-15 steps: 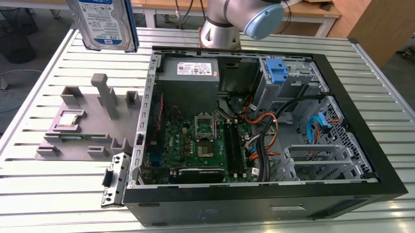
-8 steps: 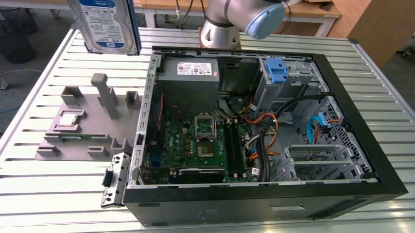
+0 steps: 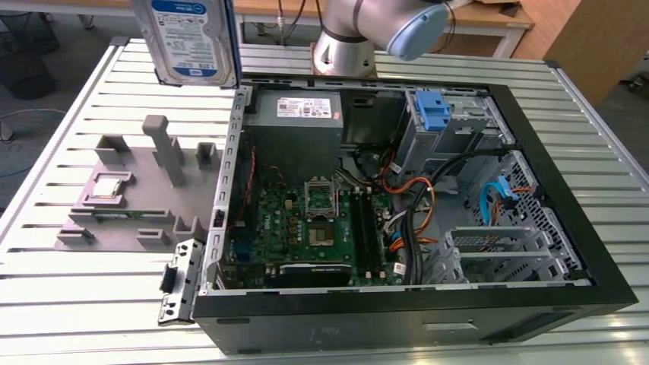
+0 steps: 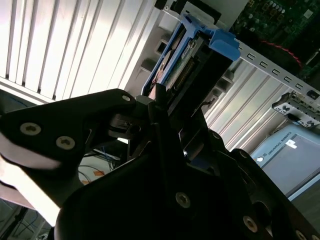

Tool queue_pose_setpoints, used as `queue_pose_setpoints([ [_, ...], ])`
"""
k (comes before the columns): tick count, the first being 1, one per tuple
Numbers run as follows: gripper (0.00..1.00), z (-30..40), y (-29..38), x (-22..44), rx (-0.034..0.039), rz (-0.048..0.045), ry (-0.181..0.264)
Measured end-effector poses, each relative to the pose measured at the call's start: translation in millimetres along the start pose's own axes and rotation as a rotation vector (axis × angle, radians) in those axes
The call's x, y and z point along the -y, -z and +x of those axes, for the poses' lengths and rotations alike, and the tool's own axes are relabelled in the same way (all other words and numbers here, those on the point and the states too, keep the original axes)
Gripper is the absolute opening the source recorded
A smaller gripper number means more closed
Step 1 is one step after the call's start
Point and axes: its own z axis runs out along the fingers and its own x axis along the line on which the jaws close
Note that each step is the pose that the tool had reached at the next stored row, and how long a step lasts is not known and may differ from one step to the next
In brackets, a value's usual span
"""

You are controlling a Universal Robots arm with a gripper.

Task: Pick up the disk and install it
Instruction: 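Pick up the disk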

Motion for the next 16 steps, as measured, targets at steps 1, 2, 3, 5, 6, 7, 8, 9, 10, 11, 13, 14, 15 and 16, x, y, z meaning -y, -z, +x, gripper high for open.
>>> queue_pose_setpoints([
  [1, 0.35, -0.1, 0.2, 3.5, 0.0000, -0.0001, 0.000],
  [2, 0.35, -0.3, 0.3, 7.2, 0.0000, -0.0001, 0.000],
  [3, 0.35, -0.5, 0.6, 11.1, -0.0001, -0.0001, 0.000],
  [5, 0.35, -0.9, 0.9, 19.7, 0.0000, 0.0000, 0.000],
  [6, 0.35, -1.1, 1.0, 23.9, 0.0000, 0.0000, 0.000],
  [7, 0.35, -1.3, 1.2, 28.0, 0.0000, -0.0001, 0.000],
  [8, 0.35, -1.5, 1.4, 32.3, 0.0000, -0.0001, 0.000],
  [9, 0.35, -1.8, 1.7, 36.6, -0.0001, -0.0001, 0.000],
  [10, 0.35, -2.0, 1.9, 41.0, -0.0001, -0.0002, 0.000],
  [11, 0.35, -2.2, 2.1, 45.9, -0.0001, -0.0002, 0.000],
  [13, 0.35, -2.6, 2.4, 54.7, 0.0001, -0.0001, 0.000],
  [14, 0.35, -2.8, 2.6, 59.2, 0.0000, -0.0001, 0.000],
  [15, 0.35, -3.0, 2.8, 63.7, 0.0000, -0.0001, 0.000],
  [16, 0.35, -3.2, 3.0, 68.1, 0.0000, -0.0002, 0.000],
])
